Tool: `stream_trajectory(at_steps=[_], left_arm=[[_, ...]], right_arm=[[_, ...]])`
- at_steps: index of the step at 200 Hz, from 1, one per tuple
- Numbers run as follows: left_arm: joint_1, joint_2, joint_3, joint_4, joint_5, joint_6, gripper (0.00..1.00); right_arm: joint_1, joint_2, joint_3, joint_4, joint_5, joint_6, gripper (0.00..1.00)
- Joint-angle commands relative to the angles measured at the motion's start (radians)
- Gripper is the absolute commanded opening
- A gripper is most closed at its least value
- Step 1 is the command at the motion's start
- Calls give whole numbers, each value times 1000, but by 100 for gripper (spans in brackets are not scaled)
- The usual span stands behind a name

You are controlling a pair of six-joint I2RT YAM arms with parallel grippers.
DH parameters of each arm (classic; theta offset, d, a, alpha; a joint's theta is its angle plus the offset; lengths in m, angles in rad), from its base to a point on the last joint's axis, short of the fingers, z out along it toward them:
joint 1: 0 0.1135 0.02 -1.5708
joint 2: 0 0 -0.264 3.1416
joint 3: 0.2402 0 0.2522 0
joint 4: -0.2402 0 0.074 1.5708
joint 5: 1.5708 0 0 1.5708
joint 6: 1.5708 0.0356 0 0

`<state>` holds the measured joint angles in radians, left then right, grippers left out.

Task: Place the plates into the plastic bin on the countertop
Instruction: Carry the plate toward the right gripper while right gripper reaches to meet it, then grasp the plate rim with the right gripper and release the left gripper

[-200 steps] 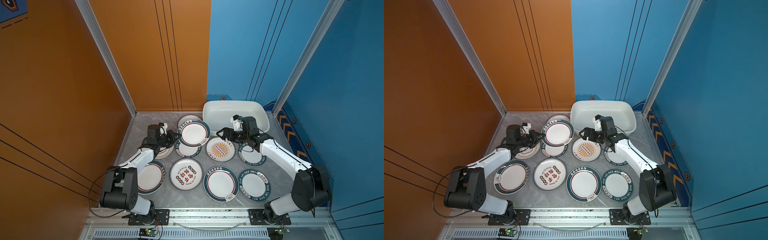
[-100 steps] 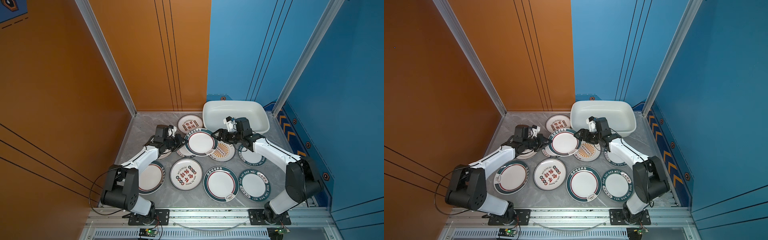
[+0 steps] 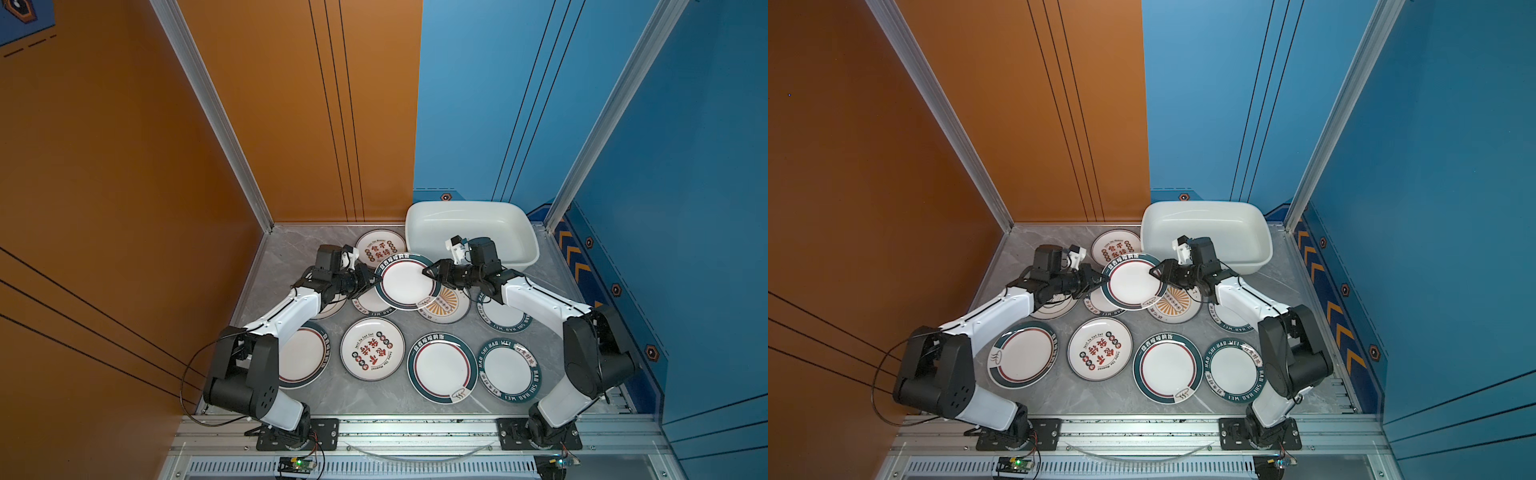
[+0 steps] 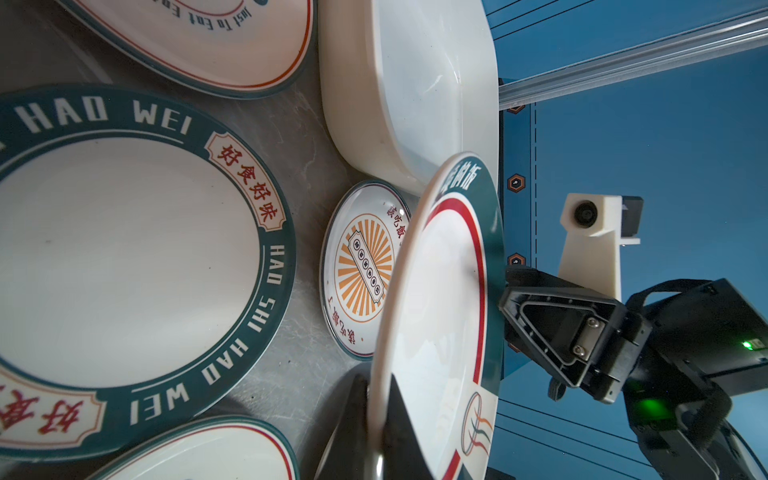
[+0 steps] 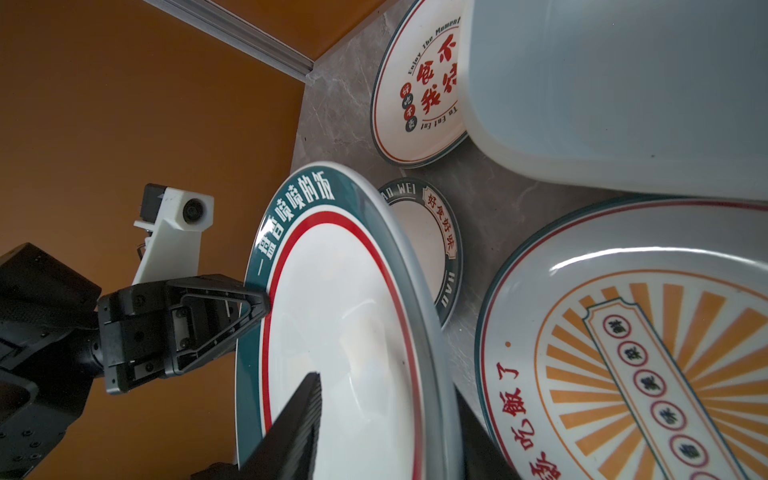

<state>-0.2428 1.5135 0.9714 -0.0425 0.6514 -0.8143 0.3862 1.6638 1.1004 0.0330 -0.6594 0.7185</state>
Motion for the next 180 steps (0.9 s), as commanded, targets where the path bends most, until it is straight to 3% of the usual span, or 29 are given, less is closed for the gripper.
stream_trajectory(at_steps=[1,77,100,112,126,163,180], left_arm=[[-20,8,42,14,22,25,0],[-39,39,114,-14,26,56,0],[-46,39,128,-37,14,73,0],[-47,39,136,-57,5,86,9],[-49,34,140,-84,-11,104,27],[-47,2,130,-138,-48,163,67],[-47,-33,102,-138,-56,188,97]], right_arm=[[16,21,-13,97,-111,49,40],[19,67,-42,270,-203,171,0],[15,64,-32,255,-207,165,0],[7,59,-18,223,-202,148,0],[-10,43,5,163,-173,115,0],[-79,40,181,-171,-32,-57,0],[-114,75,274,-269,8,-92,0]])
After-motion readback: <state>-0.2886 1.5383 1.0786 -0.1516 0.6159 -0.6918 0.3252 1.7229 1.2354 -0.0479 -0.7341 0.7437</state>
